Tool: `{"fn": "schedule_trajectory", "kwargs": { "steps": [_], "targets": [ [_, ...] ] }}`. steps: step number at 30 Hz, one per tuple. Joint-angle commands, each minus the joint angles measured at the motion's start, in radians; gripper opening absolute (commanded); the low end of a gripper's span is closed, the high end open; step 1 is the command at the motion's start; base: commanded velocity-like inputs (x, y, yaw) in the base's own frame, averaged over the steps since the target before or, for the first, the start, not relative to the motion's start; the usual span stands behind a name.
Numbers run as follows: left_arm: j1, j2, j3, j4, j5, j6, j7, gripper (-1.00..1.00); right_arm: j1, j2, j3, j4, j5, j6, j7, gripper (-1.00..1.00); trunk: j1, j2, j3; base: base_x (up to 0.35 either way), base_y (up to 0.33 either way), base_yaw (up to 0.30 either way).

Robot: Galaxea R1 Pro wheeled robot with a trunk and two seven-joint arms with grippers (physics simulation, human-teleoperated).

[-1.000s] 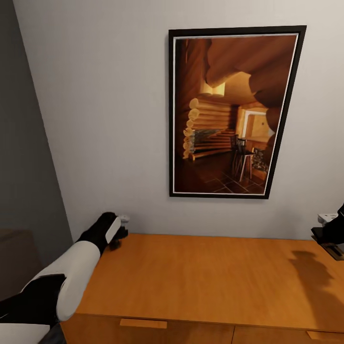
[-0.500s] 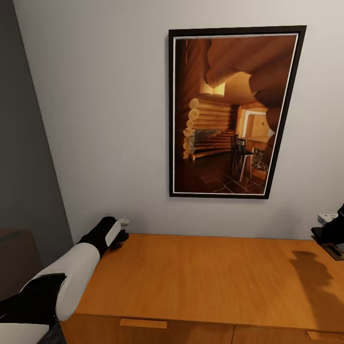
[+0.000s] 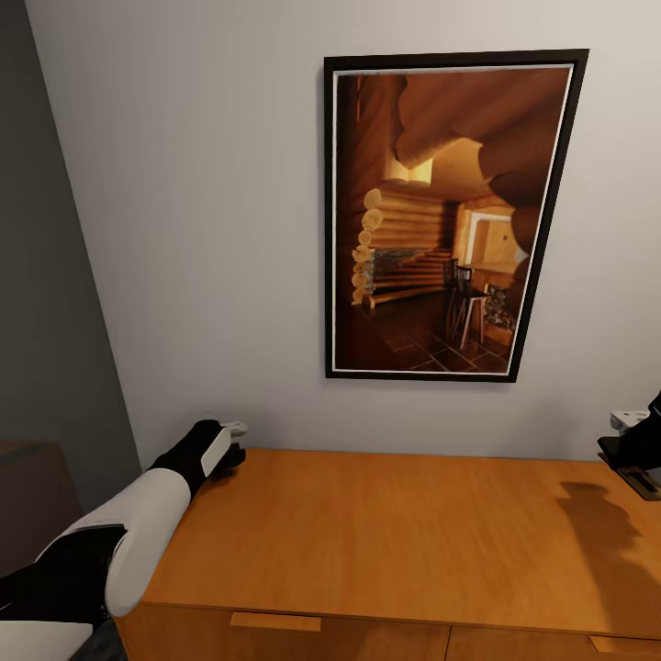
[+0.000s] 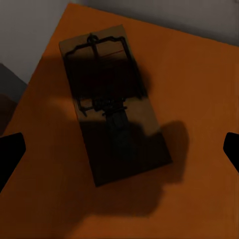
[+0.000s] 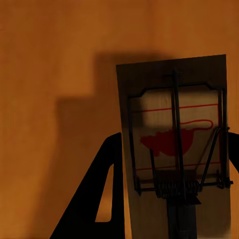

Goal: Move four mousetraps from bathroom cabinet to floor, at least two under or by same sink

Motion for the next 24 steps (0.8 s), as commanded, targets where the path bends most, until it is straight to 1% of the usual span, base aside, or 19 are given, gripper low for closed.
{"fn": "schedule_trajectory", "kwargs": {
  "steps": [1, 6, 11, 17, 24],
  "targets": [
    [-0.001, -0.001, 0.005, -0.003, 0.010, 0.003, 0.005, 1.00, -0.001, -0.001, 0.004, -0.001, 0.009, 0.001, 0.010, -1.00, 0.000, -0.001, -0.001, 0.000, 0.000, 0.000],
    [-0.001, -0.003, 0.004, -0.005, 0.009, 0.007, 0.004, 1.00, -0.001, -0.001, 0.004, -0.001, 0.009, 0.001, 0.010, -1.00, 0.000, -0.001, -0.001, 0.004, 0.000, 0.000],
    [0.000, -0.004, 0.003, -0.006, 0.009, 0.008, 0.008, 1.00, -0.001, -0.001, 0.004, -0.001, 0.009, 0.001, 0.010, -1.00, 0.000, -0.001, -0.001, 0.088, 0.000, 0.000],
    [0.000, -0.006, 0.005, -0.006, 0.008, 0.004, 0.010, 1.00, -0.001, -0.001, 0.004, 0.000, 0.008, 0.001, 0.010, -1.00, 0.000, -0.001, -0.001, 0.027, 0.000, 0.000],
    [-0.001, -0.002, 0.006, -0.005, 0.007, 0.000, 0.010, 1.00, -0.001, -0.001, 0.004, 0.008, 0.009, 0.001, 0.010, -1.00, 0.000, -0.001, -0.001, 0.004, 0.000, 0.000]
  ]
}}
